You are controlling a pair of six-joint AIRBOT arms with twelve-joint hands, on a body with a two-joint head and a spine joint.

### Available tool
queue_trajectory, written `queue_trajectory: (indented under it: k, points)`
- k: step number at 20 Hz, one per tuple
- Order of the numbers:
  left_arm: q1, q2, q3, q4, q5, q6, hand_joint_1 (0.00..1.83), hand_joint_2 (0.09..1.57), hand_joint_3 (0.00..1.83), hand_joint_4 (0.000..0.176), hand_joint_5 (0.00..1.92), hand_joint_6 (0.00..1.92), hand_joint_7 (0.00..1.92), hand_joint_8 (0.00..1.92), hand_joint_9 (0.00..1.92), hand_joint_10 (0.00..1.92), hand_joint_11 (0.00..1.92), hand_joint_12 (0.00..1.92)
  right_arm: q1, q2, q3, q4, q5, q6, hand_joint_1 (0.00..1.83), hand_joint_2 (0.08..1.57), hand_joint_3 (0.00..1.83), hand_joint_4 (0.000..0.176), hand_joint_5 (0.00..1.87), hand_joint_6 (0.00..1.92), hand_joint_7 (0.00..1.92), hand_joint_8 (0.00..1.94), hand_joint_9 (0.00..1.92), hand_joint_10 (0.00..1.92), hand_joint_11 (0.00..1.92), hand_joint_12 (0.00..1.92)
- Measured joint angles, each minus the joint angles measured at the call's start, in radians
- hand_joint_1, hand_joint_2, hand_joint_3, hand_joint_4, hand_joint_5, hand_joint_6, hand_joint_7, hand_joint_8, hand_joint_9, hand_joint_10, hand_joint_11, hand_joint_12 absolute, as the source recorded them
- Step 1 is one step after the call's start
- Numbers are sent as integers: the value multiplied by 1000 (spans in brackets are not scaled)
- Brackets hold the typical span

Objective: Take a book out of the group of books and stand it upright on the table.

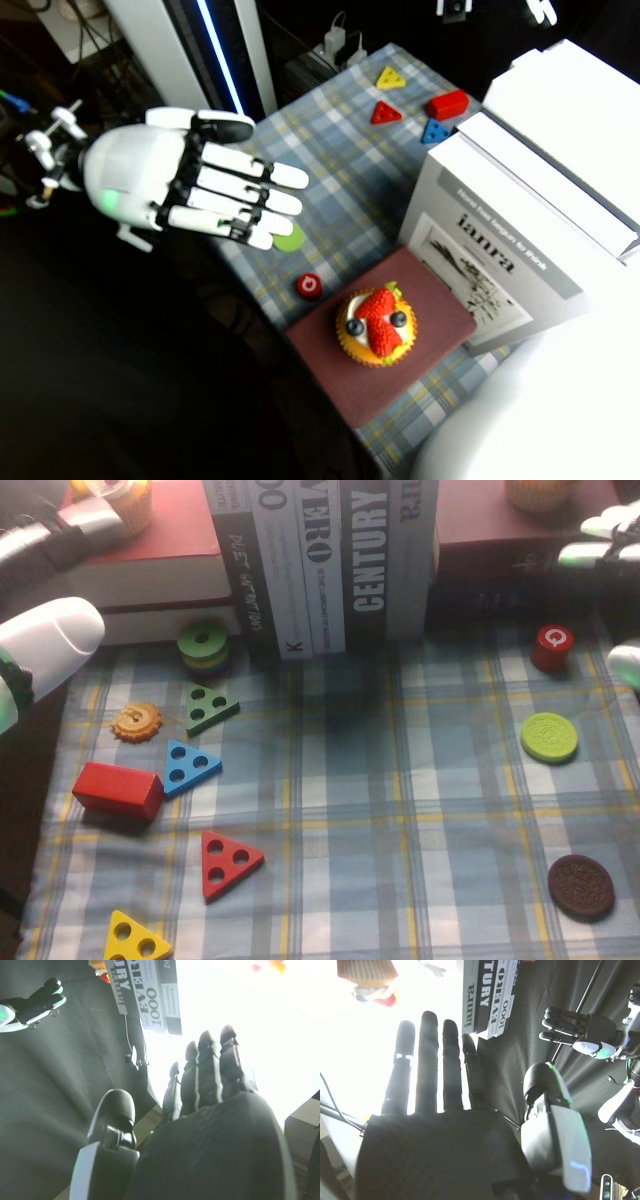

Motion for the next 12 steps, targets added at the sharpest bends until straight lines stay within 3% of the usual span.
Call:
queue_trajectory:
  k: [2,3,4,5,7,8,10,11,12]
  points:
    - [0,0,0,2,1,0,0,1368,4,131,425,2,280,3,186,4,0,332,11,-5,5,-5,-6,0,642,1359,3,20,620,3,397,3,316,13,0,804]
    - [0,-3,6,2,0,0,0,1374,6,125,429,4,283,4,187,4,0,335,34,-16,16,-13,-11,0,638,1361,4,35,615,1,389,0,322,13,2,811]
    - [0,-9,6,-3,0,0,0,1378,4,121,427,2,281,1,187,2,0,311,79,-30,29,-26,-26,-1,618,1366,4,33,607,0,377,0,318,8,0,820]
    - [0,-11,6,0,4,0,0,1378,2,107,432,2,291,2,195,3,0,323,130,-42,40,-45,-43,-15,572,1370,3,25,609,1,370,0,288,7,0,688]
    - [0,-11,6,4,3,0,0,1383,3,97,433,1,294,3,198,4,0,327,233,-64,45,-89,-88,-93,488,1392,7,48,581,2,321,3,240,1,0,582]
    - [0,-11,6,1,3,0,0,1382,3,97,433,1,295,3,199,4,0,327,263,-74,53,-113,-108,-108,375,1398,9,51,565,1,270,4,206,2,5,574]
    - [0,-11,6,-1,2,0,18,1377,0,112,424,0,307,2,204,2,0,268,312,-92,76,-136,-155,-115,138,1384,0,70,507,0,168,1,64,1,0,223]
    - [0,-11,6,-1,3,0,6,1385,2,109,418,0,301,2,211,3,0,286,335,-92,85,-137,-179,-126,27,1336,0,104,468,0,92,0,12,0,0,88]
    - [0,-11,6,-2,3,0,0,1378,1,114,405,1,294,3,217,2,0,345,356,-92,87,-133,-194,-151,5,1284,0,127,446,0,24,1,2,0,0,17]
